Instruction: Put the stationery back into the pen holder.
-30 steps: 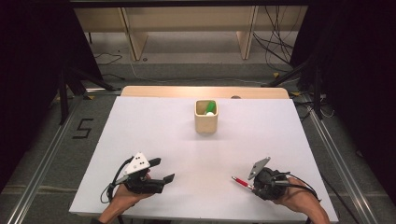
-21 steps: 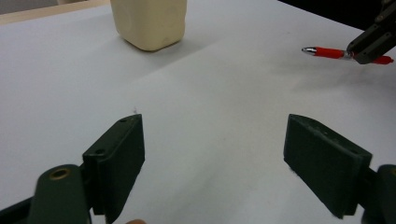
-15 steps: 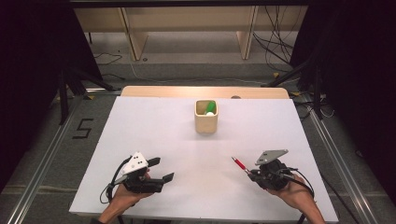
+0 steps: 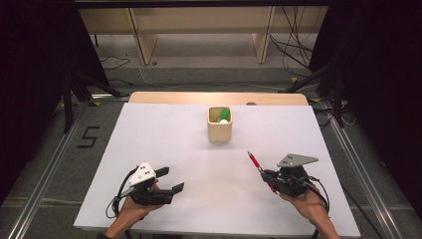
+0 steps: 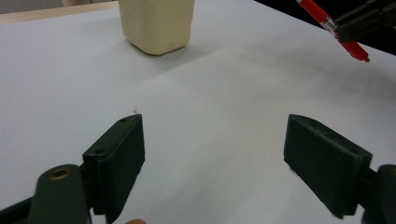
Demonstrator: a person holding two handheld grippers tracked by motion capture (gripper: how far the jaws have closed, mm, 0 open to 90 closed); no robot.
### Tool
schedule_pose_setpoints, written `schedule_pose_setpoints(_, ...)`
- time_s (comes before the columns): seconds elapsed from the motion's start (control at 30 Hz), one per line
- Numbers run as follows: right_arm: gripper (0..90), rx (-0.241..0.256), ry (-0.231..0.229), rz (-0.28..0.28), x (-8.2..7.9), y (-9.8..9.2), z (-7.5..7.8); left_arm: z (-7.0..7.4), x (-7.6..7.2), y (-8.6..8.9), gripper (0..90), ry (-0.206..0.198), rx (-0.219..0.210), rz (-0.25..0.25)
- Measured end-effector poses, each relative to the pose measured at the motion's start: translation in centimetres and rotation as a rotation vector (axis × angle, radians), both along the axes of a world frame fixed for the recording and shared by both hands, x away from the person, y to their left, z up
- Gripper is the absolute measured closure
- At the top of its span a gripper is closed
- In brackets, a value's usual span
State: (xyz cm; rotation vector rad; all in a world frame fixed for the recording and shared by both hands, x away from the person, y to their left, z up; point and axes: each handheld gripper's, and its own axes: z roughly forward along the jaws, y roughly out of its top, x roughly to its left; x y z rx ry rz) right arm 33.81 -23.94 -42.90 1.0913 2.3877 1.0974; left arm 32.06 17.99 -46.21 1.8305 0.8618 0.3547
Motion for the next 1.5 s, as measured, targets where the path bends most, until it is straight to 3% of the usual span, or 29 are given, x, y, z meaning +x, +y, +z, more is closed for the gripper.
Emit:
schedule_pose_setpoints(0.4,78.8,0.184,-0.054,-0.060,2.1,1.2,1.1,0.3,-0.2,0.3,20.2,-0.010,-0.028,0.009)
schedule_pose_setpoints(0.53,78.9,0.246,-0.063,-0.078,3.0,1.8,1.4,0.2,-0.2,0.2,20.1,-0.011,-0.013,0.009)
schedule_pose_setpoints(0.93,79.0,0.306,-0.104,-0.092,5.7,4.4,2.7,0.2,-0.6,0.8,20.2,-0.015,-0.009,0.021)
schedule_pose_setpoints(1.2,78.9,0.356,-0.104,-0.113,7.5,5.7,3.4,0.1,-0.7,1.0,20.2,-0.019,-0.004,0.023)
schedule_pose_setpoints(1.5,78.9,0.380,-0.121,-0.136,9.5,7.1,4.6,0.0,-0.7,1.1,20.1,-0.012,-0.001,0.025)
